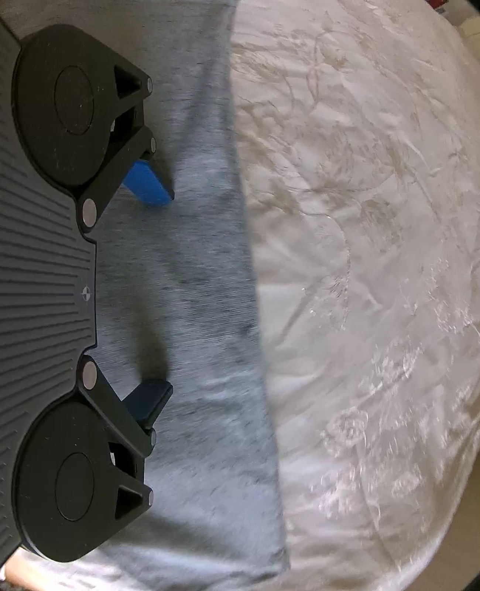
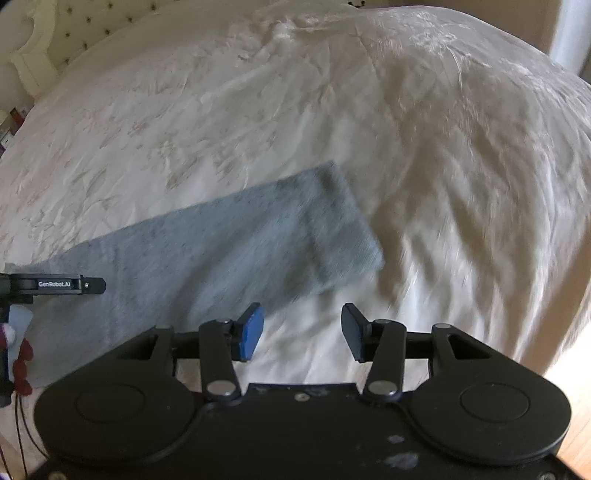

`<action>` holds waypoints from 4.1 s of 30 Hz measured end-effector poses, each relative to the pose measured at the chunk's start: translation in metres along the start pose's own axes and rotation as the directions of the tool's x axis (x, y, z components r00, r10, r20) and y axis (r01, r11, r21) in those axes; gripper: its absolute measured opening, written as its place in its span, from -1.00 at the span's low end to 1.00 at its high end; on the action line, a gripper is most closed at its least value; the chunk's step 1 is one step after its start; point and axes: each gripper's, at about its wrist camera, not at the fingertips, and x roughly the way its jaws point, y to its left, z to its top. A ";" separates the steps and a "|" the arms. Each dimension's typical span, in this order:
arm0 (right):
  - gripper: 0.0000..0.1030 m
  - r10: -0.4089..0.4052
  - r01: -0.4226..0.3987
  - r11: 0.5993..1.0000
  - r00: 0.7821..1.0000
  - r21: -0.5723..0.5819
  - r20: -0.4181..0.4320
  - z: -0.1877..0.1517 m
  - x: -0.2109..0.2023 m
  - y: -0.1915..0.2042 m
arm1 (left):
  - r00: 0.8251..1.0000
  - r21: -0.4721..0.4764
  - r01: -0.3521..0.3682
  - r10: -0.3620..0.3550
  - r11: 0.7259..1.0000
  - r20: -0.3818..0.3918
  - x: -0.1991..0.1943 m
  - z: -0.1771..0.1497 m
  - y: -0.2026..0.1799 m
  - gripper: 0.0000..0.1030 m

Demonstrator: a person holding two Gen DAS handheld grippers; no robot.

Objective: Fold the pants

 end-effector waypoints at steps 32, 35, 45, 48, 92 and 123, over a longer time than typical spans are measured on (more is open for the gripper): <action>-0.90 0.177 -0.188 0.960 0.982 -0.209 -0.072 0.121 0.113 -0.034 | 0.997 -0.100 -0.070 0.069 0.993 -0.020 0.019 0.018 0.003 1.00; -0.92 0.162 -0.164 0.957 0.986 -0.238 -0.028 0.124 0.106 -0.027 | 0.997 -0.103 -0.071 0.070 0.992 -0.019 0.018 0.019 0.003 1.00; 0.44 0.167 -0.167 0.977 0.986 -0.132 -0.016 0.125 0.107 -0.040 | 0.997 -0.149 -0.076 0.078 0.986 0.007 -0.003 0.018 0.002 0.99; 0.44 0.189 -0.192 0.977 0.981 -0.097 -0.041 0.114 0.098 -0.053 | 0.997 -0.194 -0.063 0.068 0.979 0.022 -0.015 0.010 0.005 0.99; -0.71 0.443 -0.443 0.896 0.892 0.024 -0.091 0.096 0.048 -0.045 | 0.986 -0.049 -0.159 0.156 0.986 -0.061 -0.001 0.004 -0.027 0.99; -0.93 0.545 -0.535 0.826 0.838 -0.178 0.011 0.043 -0.071 0.191 | 0.997 -0.110 0.054 -0.048 0.992 0.057 -0.081 -0.058 0.111 0.99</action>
